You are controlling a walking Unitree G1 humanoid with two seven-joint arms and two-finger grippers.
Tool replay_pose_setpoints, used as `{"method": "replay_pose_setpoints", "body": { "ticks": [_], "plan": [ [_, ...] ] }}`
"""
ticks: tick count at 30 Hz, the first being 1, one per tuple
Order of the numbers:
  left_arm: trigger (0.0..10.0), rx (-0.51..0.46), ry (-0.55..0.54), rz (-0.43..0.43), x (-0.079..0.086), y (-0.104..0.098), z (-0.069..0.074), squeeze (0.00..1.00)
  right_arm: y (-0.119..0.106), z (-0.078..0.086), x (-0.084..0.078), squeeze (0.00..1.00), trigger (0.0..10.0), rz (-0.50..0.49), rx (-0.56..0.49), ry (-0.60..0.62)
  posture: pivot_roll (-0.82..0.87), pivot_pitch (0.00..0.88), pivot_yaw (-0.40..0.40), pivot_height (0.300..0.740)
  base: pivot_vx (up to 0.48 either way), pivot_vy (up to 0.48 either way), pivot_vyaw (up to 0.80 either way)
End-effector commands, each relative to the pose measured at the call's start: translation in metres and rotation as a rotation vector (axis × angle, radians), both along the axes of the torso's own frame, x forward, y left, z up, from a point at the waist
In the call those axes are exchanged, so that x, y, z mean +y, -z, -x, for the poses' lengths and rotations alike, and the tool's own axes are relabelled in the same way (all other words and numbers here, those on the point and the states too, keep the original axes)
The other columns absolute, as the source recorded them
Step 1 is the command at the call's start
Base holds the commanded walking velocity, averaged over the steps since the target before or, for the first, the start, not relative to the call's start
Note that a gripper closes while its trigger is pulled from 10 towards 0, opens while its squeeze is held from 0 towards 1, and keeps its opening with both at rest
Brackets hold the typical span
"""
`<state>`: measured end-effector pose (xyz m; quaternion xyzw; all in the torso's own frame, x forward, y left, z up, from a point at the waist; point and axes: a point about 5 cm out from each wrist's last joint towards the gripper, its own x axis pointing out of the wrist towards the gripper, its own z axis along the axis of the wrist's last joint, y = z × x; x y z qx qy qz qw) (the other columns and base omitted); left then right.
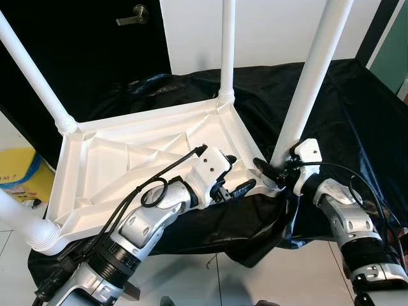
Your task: Building children table
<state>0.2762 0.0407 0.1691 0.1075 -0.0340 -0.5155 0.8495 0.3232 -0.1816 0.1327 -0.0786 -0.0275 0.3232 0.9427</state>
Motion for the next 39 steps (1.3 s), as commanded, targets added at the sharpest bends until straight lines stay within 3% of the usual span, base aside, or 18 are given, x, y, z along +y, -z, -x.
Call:
{"method": "replay_pose_setpoints", "body": {
  "ticks": [1,6,7,21,27,30,31,34,37,39],
  "plan": [
    [10.0,0.006,0.136,-0.024,-0.002,-0.001,0.003,0.0,0.004,0.001,0.001,0.0,0.0,0.024,0.013,-0.02,-0.09,0.0,0.027,0.74,0.0,0.0,0.0],
    [10.0,0.008,0.135,-0.018,-0.003,-0.001,0.003,0.0,0.008,0.001,-0.002,0.0,0.0,0.026,0.03,-0.006,-0.09,0.0,0.028,0.74,0.0,0.0,0.0],
    [10.0,0.008,0.135,-0.018,-0.002,-0.001,0.003,0.0,0.01,0.001,-0.003,0.0,10.0,0.024,0.037,0.01,-0.1,0.0,0.029,0.74,0.0,0.0,0.0],
    [10.0,0.018,0.143,-0.016,-0.004,0.004,0.005,0.0,0.019,0.004,0.005,0.0,10.0,-0.049,0.032,0.29,-0.11,0.0,0.024,0.74,0.0,0.0,0.0],
    [10.0,0.019,0.143,-0.016,-0.004,0.004,0.006,0.0,0.02,0.005,0.007,0.0,10.0,-0.075,0.031,0.334,-0.12,0.0,0.021,0.74,0.0,0.0,0.0],
    [10.0,0.023,0.137,-0.015,-0.003,0.006,0.007,0.0,0.027,0.01,0.014,0.0,10.0,-0.124,0.07,0.491,-0.11,0.004,0.012,0.74,0.0,0.0,0.0],
    [10.0,0.023,0.137,-0.015,-0.003,0.006,0.007,0.0,0.027,0.01,0.014,0.0,10.0,-0.124,0.07,0.491,-0.11,0.004,0.012,0.74,0.0,0.0,0.0],
    [10.0,0.029,0.125,-0.016,0.001,0.007,0.008,0.0,0.031,0.021,0.025,0.0,10.0,-0.159,0.078,0.691,-0.11,0.018,0.008,0.74,0.0,0.0,0.0],
    [10.0,0.031,0.124,-0.017,0.001,0.008,0.008,0.0,0.032,0.024,0.03,0.0,10.0,-0.169,0.08,0.723,-0.11,0.026,0.008,0.74,0.0,0.0,0.0],
    [10.0,0.036,0.122,-0.015,0.002,0.008,0.01,0.0,0.032,0.029,0.044,0.0,10.0,-0.188,0.081,0.762,-0.11,0.035,0.009,0.74,0.0,0.0,0.0]
  ]
}}
